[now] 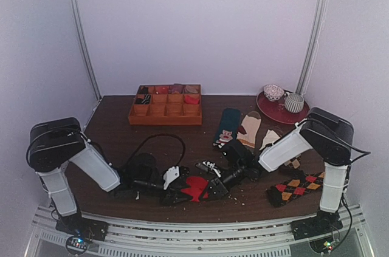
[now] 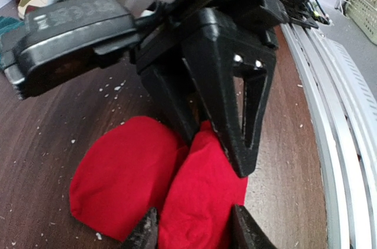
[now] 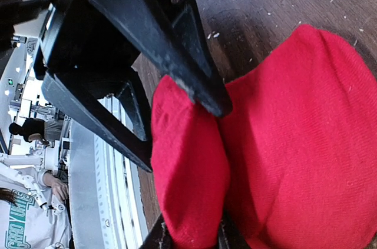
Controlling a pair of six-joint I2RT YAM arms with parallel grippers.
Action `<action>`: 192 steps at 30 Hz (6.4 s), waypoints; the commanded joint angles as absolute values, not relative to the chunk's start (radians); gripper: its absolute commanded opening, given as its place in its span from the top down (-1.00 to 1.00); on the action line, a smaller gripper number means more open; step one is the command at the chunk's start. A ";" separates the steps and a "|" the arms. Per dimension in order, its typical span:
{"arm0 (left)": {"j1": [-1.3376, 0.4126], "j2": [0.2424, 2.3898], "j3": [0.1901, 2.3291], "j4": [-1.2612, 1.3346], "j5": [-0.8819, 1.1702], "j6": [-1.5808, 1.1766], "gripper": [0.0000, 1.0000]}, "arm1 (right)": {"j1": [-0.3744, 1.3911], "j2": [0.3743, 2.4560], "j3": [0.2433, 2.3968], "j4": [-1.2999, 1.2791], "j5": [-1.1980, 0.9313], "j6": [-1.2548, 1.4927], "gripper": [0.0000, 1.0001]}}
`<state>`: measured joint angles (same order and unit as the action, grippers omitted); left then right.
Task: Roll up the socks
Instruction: Roll the sock at the center of the board.
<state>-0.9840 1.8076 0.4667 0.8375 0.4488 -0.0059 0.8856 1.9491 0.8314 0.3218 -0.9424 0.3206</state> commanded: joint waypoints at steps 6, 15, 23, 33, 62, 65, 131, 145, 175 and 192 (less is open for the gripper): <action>-0.989 1.913 0.560 0.708 0.445 -0.020 1.00 | 0.882 2.007 0.791 0.104 -0.836 0.305 0.55; -0.960 1.907 0.688 0.292 0.465 -0.202 1.00 | 0.886 1.634 0.669 0.216 -0.525 0.172 0.05; -0.882 1.974 0.677 0.136 0.627 -0.306 1.00 | 0.998 1.333 0.430 0.545 -0.239 -0.214 -0.03; -0.881 1.995 0.723 0.074 0.644 -0.300 1.00 | 1.108 1.539 0.577 0.495 -0.206 -0.386 -0.10; -0.881 1.894 0.684 0.176 0.637 -0.239 -0.05 | 1.119 1.821 0.698 0.302 -0.139 -0.256 0.71; -0.880 1.782 0.636 0.255 0.601 -0.195 -0.51 | 1.101 1.816 0.698 0.266 -0.242 -0.187 0.73; -0.904 2.027 0.707 0.181 0.637 -0.214 1.00 | 0.909 1.544 0.696 0.223 -0.366 -0.092 0.18; -0.902 2.060 0.733 0.124 0.640 -0.210 1.00 | 1.098 1.575 0.675 0.270 -0.095 -0.264 0.09; -0.907 1.614 0.529 0.667 0.407 0.042 -0.30 | 0.981 1.885 0.866 -0.114 -0.524 -0.019 0.64; -0.912 1.777 0.540 0.706 0.492 0.044 0.18 | 0.966 1.980 0.925 -0.190 -0.561 0.000 0.64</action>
